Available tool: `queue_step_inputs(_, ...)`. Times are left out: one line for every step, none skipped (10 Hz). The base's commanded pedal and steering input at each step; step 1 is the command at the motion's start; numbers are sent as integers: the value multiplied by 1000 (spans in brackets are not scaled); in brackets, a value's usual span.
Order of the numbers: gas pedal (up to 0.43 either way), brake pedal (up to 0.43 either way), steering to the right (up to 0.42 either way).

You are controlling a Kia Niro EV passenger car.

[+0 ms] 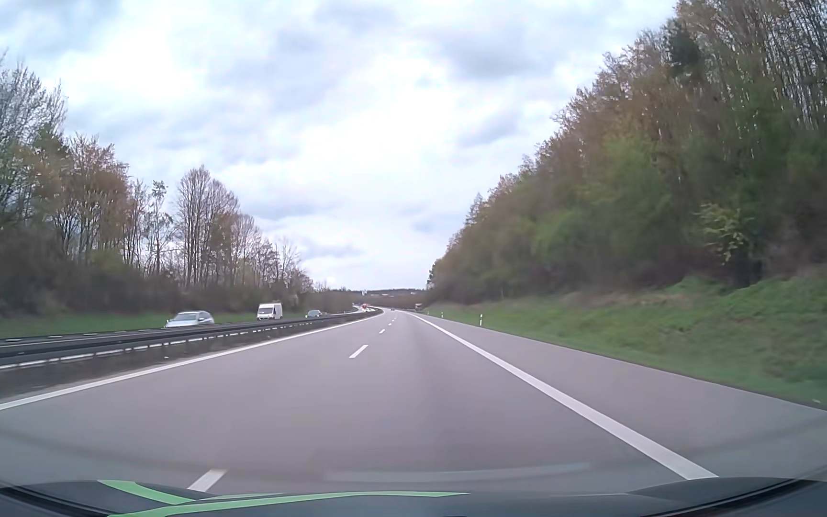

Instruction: Follow the waypoints while adhering to traffic rules and regulations

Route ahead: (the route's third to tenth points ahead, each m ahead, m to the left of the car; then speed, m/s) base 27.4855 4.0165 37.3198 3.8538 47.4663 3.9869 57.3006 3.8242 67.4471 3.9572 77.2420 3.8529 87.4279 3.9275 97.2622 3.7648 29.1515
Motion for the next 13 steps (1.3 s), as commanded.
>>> queue_step_inputs(429, 0, -2)
queue_step_inputs(429, 0, -3)
queue_step_inputs(429, 0, -3)
queue_step_inputs(441, 0, -3)
queue_step_inputs(441, 0, -3)
queue_step_inputs(441, 0, -3)
queue_step_inputs(441, 0, -3)
queue_step_inputs(441, 0, -3)
queue_step_inputs(441, 0, -4)
queue_step_inputs(441, 0, -4)
queue_step_inputs(441, 0, -4)
queue_step_inputs(441, 0, -4)
queue_step_inputs(441, 0, -4)
